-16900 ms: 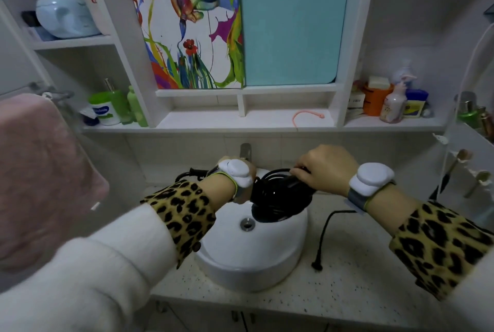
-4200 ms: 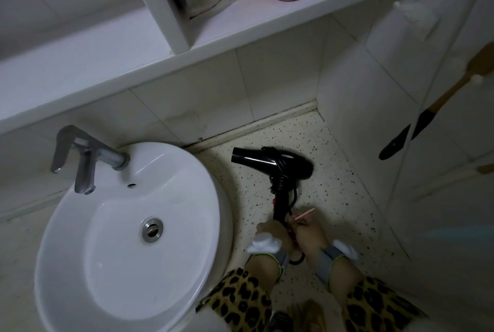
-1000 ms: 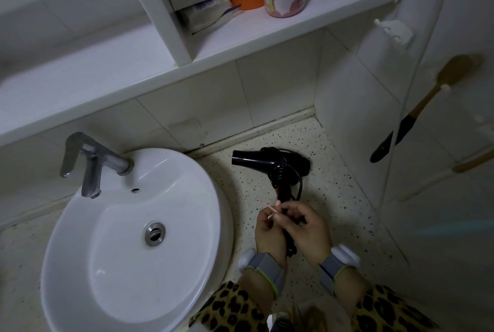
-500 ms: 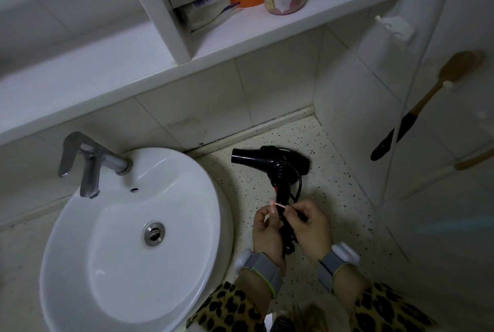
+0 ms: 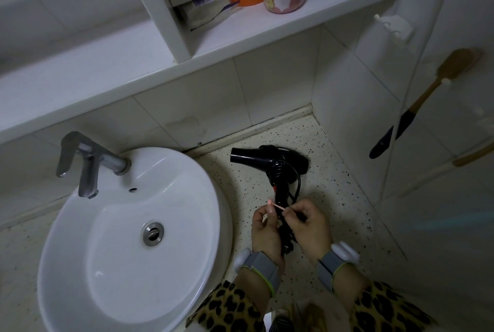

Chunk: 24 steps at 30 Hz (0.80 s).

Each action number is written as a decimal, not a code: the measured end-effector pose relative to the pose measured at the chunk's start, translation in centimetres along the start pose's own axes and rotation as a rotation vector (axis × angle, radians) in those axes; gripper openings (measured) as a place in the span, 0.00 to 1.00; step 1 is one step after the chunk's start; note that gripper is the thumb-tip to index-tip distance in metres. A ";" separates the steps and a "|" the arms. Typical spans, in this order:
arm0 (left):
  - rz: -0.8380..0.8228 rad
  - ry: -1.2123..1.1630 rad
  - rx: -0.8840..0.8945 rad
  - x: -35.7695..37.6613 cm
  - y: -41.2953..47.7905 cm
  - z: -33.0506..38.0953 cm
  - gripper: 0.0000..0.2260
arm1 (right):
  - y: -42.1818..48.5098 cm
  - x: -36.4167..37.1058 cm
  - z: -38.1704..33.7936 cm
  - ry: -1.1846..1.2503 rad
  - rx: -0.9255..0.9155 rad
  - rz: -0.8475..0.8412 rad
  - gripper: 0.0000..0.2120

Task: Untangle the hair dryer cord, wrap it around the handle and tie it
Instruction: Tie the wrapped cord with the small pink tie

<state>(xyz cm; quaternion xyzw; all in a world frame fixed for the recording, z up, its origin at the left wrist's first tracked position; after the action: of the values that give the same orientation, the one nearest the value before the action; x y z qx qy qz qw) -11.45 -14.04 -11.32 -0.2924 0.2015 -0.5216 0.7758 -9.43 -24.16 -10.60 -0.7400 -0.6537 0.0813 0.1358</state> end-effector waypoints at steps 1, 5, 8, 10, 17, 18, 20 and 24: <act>-0.001 0.004 -0.001 0.0 0.0 0.0 0.12 | 0.0 0.0 0.0 -0.001 0.002 -0.004 0.06; -0.001 0.007 0.007 0.0 0.0 0.0 0.13 | 0.0 0.0 0.0 -0.004 -0.005 -0.002 0.06; -0.009 0.007 0.002 0.1 0.0 0.1 0.14 | 0.0 0.0 0.1 -0.001 -0.002 0.005 0.05; -0.008 0.014 -0.002 0.0 0.0 0.2 0.14 | -0.1 0.0 0.1 0.003 -0.001 0.004 0.05; -0.019 0.036 0.006 0.1 -0.2 0.3 0.15 | 0.0 0.0 0.2 -0.014 0.004 -0.004 0.06; -0.020 0.041 0.006 0.1 -0.2 0.3 0.15 | 0.0 0.0 0.2 -0.013 0.003 -0.005 0.06; -0.023 0.063 0.017 0.0 -0.2 0.3 0.15 | 0.0 0.0 0.2 -0.010 -0.001 -0.004 0.06; -0.048 0.062 0.040 -0.1 -0.2 0.4 0.13 | 0.1 0.1 0.1 -0.022 0.001 -0.008 0.05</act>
<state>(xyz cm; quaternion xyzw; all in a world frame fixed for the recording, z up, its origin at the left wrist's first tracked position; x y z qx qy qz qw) -11.36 -13.85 -10.88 -0.2653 0.2082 -0.5526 0.7622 -9.39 -24.08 -10.75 -0.7364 -0.6580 0.0894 0.1294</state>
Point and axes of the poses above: each hand's wrist, its own y-axis towards the middle knuckle, its own x-axis out of the palm, z = x × y, the point moved 3 cm from there along y, towards the middle knuckle, and after that the axes turned 13 degrees about y, right-handed, at the moved point
